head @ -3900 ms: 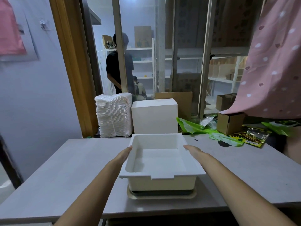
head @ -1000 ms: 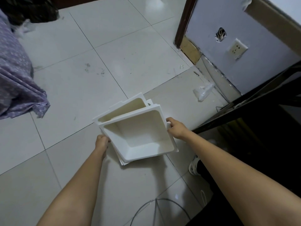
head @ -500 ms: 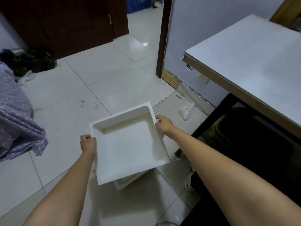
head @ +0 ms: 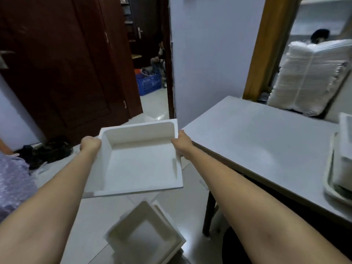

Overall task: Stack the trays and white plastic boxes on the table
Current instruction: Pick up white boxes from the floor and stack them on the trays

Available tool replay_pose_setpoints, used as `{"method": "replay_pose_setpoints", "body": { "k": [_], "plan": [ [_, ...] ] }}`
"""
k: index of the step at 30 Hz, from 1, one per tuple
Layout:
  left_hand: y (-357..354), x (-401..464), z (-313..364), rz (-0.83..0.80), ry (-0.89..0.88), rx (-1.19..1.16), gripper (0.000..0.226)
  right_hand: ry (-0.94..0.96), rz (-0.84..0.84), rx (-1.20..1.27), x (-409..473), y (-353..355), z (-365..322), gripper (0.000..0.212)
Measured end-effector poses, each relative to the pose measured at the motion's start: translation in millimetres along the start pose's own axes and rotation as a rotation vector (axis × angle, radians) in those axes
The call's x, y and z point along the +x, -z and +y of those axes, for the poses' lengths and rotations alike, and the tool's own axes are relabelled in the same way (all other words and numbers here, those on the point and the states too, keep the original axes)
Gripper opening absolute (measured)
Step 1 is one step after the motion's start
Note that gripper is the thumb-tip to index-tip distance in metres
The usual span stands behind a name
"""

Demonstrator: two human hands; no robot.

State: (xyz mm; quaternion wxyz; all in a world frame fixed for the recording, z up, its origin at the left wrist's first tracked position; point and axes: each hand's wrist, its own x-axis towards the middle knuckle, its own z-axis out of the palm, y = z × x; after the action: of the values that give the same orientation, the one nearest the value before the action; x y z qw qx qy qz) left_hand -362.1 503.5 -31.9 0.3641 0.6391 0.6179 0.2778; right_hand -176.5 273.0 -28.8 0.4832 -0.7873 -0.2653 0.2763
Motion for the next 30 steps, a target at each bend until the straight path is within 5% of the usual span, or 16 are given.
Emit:
{"method": "replay_pose_setpoints", "body": {
  "k": [6,9,12,16,17,21,26,30],
  "plan": [
    [25,-48,148,-0.034,-0.17,0.034,0.05,0.072,0.196,0.055,-44,99,-67,0.034],
    [21,-83,208,-0.11,-0.296,0.038,0.044,0.071,0.267,0.103,-61,154,-83,0.033],
    [9,-132,257,-0.196,-0.403,0.083,0.042,0.015,0.346,0.15,-81,208,-91,0.01],
    [-20,-204,313,-0.316,-0.54,0.17,0.024,-0.05,0.453,0.281,-119,284,-85,0.019],
    [-27,-225,325,-0.349,-0.577,0.196,0.012,-0.045,0.493,0.3,-131,303,-83,0.024],
    [-73,-293,368,-0.482,-0.734,0.218,0.036,-0.055,0.671,0.222,-176,375,-66,0.041],
    [-137,-369,397,-0.68,-0.783,0.175,0.007,-0.208,0.886,0.256,-234,448,-36,0.009],
    [-171,-403,397,-0.833,-0.774,0.187,0.026,-0.273,1.021,0.262,-265,482,-10,0.021]
  ]
}}
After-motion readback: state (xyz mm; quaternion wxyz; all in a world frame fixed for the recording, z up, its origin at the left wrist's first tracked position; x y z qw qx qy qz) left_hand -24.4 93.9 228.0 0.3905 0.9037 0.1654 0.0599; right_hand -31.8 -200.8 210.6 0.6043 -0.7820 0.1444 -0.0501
